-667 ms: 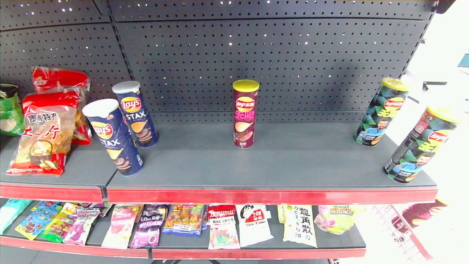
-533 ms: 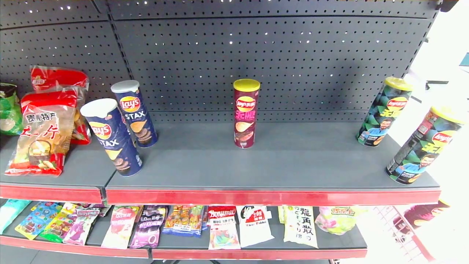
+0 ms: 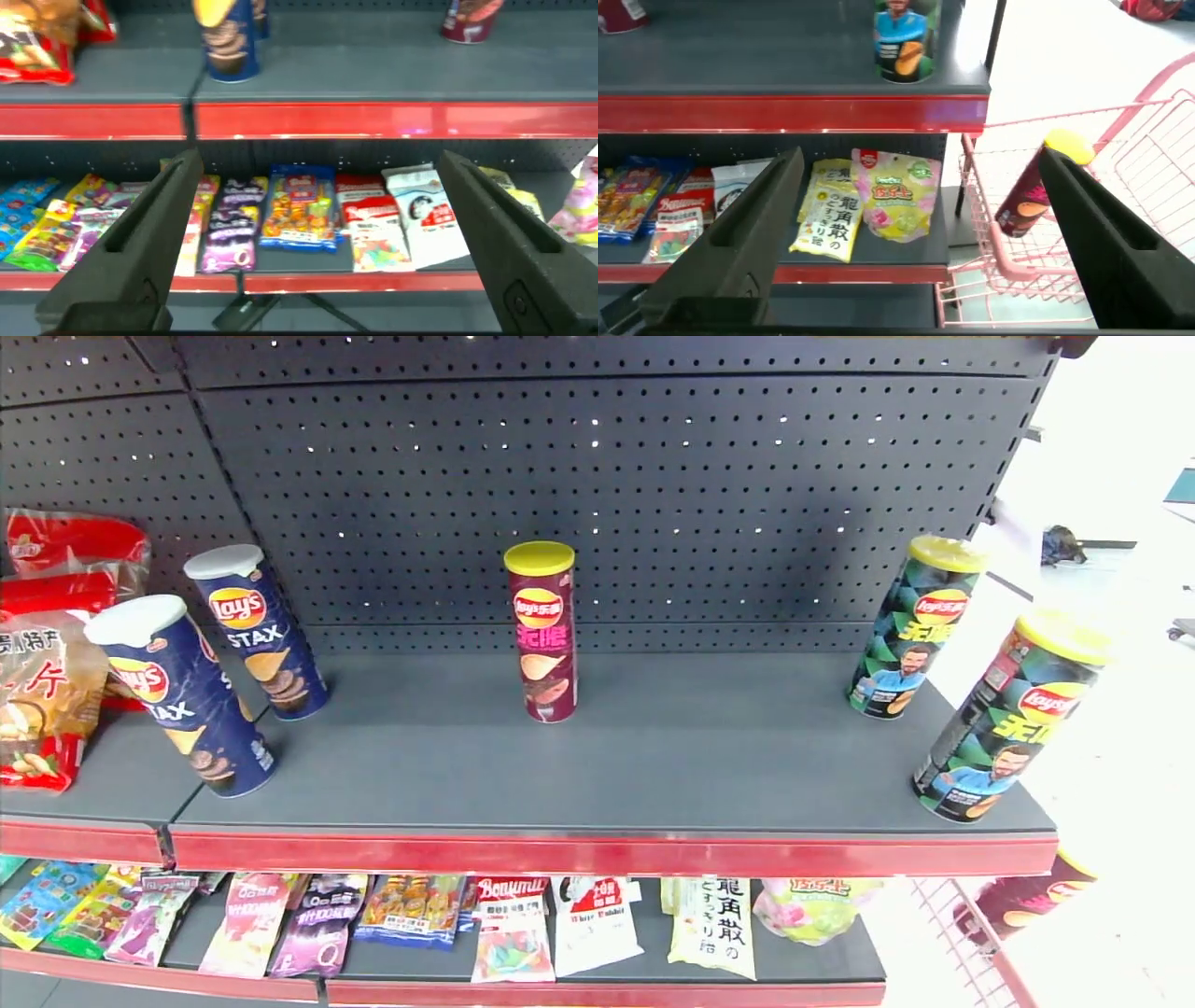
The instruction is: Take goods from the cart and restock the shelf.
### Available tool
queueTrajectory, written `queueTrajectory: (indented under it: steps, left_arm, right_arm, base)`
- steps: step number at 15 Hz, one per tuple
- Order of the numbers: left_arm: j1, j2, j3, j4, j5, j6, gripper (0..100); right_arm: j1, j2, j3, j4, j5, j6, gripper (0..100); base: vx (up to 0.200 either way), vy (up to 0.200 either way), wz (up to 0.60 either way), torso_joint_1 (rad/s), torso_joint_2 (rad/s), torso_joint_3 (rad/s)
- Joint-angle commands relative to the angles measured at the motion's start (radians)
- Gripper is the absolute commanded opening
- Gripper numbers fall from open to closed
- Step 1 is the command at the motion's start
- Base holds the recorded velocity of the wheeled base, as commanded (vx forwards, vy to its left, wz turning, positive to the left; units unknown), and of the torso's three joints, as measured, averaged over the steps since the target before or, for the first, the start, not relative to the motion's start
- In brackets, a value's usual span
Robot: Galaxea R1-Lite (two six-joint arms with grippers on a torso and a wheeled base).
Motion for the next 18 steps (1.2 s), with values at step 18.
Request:
queueTrajectory:
  steps: [18]
  left_arm:
    - [0.000, 0.001, 0.000, -0.001, 0.000, -0.001, 100]
  right_arm:
    - [0.000, 0.000, 0.002, -0.001, 0.000, 0.000, 100]
  base:
    - [0.000, -0.056, -0.37, 0.002, 0.00, 0.002]
